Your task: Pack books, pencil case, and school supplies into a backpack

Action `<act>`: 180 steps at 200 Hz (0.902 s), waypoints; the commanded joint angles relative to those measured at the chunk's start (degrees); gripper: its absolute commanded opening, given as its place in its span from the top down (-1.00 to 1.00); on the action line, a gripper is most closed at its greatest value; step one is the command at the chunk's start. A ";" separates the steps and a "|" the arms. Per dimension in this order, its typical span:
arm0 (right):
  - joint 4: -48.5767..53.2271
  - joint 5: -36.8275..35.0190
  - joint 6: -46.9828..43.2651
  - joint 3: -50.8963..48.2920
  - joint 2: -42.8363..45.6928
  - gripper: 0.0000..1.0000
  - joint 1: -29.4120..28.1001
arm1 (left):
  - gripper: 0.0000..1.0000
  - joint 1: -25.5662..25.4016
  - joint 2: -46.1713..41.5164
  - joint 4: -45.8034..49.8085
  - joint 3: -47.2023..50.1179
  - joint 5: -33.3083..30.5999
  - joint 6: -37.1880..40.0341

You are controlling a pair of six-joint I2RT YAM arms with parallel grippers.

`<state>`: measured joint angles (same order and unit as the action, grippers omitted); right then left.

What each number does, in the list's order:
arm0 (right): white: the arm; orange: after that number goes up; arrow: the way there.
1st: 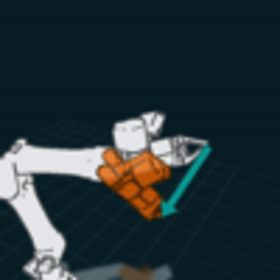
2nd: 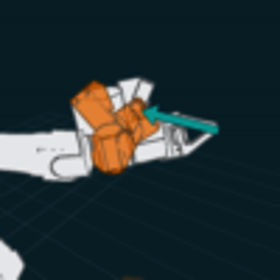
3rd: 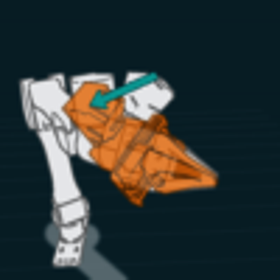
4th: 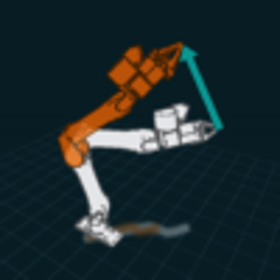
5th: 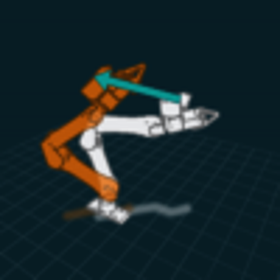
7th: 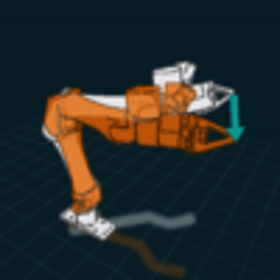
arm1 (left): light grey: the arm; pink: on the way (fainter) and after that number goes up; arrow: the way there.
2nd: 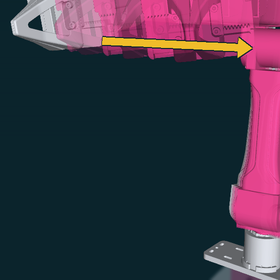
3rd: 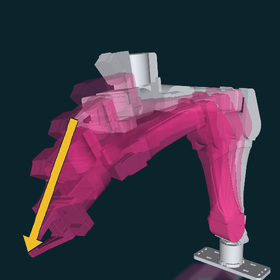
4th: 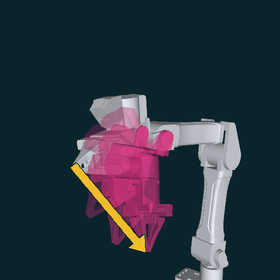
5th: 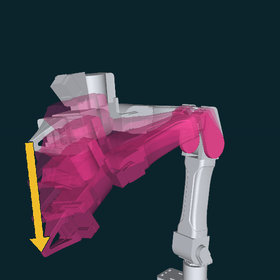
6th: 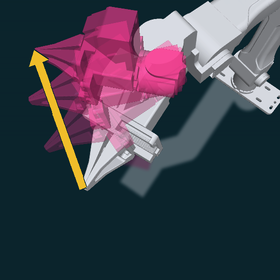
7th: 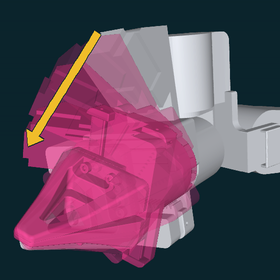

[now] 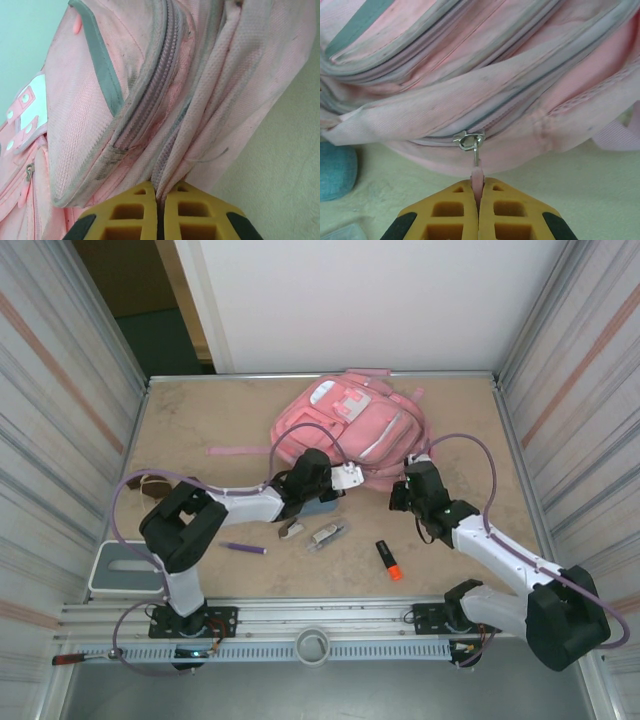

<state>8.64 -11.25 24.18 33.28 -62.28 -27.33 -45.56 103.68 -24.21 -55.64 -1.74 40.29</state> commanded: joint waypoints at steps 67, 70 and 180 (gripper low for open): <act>-7.11 12.30 -1.03 2.22 0.79 1.00 -0.21 | 0.36 3.37 -5.56 3.31 0.41 2.85 -3.81; -7.33 12.56 -0.99 2.31 0.62 1.00 -0.32 | 0.30 3.19 -6.03 3.45 0.58 3.26 -3.87; -11.63 15.55 2.41 4.30 -0.15 1.00 -5.68 | -0.35 -2.27 -7.06 8.87 -3.12 10.34 -3.29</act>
<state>1.98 2.79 25.23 34.20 -63.57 -31.59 -47.55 94.91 -17.26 -56.03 7.84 36.21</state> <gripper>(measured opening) 0.044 0.684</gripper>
